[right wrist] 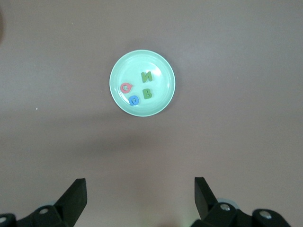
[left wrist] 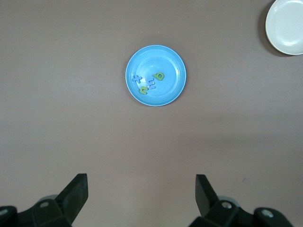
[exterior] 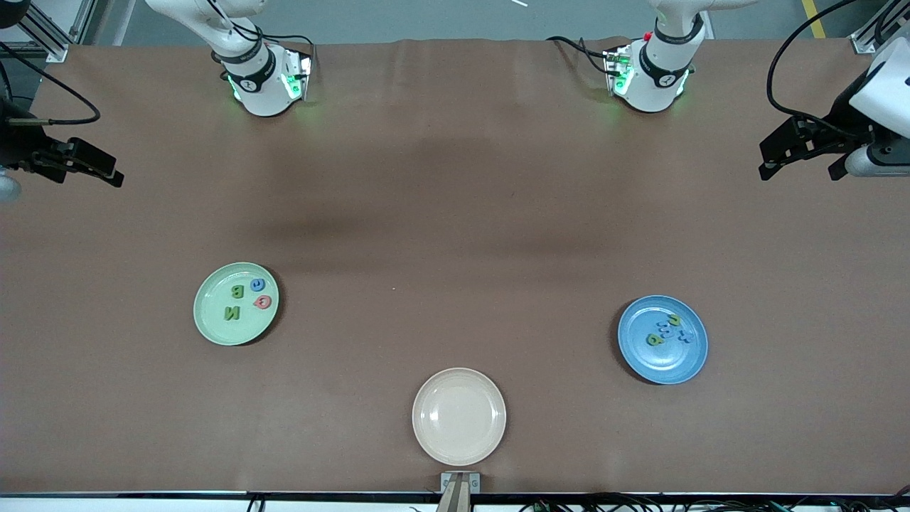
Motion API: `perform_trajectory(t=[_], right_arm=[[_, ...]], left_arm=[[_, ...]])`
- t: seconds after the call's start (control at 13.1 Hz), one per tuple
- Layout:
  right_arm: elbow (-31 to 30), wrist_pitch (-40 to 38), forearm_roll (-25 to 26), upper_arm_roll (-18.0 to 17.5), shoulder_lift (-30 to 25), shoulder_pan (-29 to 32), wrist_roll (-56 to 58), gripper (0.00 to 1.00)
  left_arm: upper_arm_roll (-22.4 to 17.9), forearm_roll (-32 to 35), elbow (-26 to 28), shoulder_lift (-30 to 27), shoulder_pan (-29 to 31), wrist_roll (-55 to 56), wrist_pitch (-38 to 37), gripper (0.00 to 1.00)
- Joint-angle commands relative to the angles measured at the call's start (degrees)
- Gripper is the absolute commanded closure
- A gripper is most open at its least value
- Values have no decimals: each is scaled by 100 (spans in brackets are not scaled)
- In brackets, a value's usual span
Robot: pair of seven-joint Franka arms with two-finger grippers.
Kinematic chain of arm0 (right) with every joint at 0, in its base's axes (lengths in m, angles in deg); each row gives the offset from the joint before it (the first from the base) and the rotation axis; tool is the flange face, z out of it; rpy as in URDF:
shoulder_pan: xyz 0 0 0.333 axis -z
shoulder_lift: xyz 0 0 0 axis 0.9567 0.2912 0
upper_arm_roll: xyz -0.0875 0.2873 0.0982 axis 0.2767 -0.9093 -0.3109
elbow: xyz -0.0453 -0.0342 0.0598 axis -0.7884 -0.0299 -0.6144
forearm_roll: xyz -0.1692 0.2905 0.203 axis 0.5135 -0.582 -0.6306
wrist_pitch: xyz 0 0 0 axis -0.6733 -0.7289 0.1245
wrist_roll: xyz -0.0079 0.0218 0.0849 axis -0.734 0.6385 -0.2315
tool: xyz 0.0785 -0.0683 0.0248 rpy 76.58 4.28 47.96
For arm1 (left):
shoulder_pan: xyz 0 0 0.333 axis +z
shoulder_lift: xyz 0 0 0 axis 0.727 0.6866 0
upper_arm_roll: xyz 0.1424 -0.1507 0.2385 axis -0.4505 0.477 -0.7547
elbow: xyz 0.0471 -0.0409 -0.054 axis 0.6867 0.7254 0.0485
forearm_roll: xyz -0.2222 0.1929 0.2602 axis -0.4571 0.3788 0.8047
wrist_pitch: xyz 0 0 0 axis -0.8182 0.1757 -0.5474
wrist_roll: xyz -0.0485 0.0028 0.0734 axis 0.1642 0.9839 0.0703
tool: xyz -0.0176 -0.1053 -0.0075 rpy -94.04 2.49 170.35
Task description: Sort upper and lower case letters into plates
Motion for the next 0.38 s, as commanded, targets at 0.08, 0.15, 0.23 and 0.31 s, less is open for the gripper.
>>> perform_trajectory(t=[0.08,0.15,0.23,0.31], right_arm=[[-197,317,-18,38,-141,-40,11,0],[-197,334,-18,47,-141,-40,20,0],[-205,352,16,38,-141,-48,20,0],[-205,378,139,38,-123,-66,46,0]], left_arm=[[1,24,-10,-45,6,-145,-40,0],[1,24,-10,-45,6,-145,-40,0],[1,24,-10,-45,6,-136,-40,0],[1,24,-10,-45,6,-136,-40,0]])
